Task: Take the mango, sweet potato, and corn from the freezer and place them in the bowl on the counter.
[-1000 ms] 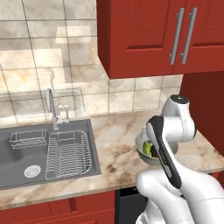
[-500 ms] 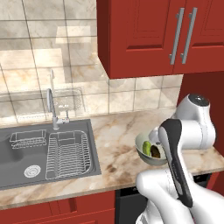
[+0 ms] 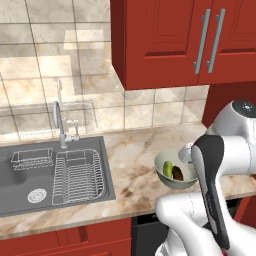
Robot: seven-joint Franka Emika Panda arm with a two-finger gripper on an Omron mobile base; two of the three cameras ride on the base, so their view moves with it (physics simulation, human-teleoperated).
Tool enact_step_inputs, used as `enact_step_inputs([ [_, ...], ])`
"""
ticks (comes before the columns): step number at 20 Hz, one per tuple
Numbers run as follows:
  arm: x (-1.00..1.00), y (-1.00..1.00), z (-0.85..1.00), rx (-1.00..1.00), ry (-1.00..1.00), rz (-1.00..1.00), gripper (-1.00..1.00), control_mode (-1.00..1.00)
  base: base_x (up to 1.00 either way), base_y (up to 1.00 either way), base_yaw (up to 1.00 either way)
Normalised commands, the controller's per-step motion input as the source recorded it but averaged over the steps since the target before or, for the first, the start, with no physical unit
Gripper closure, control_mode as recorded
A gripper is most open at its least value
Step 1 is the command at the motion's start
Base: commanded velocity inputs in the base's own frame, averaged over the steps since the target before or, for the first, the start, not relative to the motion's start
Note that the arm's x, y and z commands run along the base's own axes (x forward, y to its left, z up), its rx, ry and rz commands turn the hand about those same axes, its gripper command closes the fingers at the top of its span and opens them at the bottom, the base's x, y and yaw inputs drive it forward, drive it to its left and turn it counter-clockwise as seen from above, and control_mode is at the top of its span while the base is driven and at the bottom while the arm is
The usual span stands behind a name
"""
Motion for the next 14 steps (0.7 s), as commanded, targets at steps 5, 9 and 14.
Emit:
enact_step_inputs([
  [5,-0.72,0.00,0.64,-0.01,-0.01,0.00,-1.00,-1.00,0.00,0.00,0.00],
  [9,-0.63,0.04,0.61,0.00,0.00,-0.08,-1.00,-1.00,0.00,0.00,0.00],
  [14,-0.31,0.19,0.64,0.00,-0.04,-0.05,-1.00,-1.00,0.00,0.00,0.00],
])
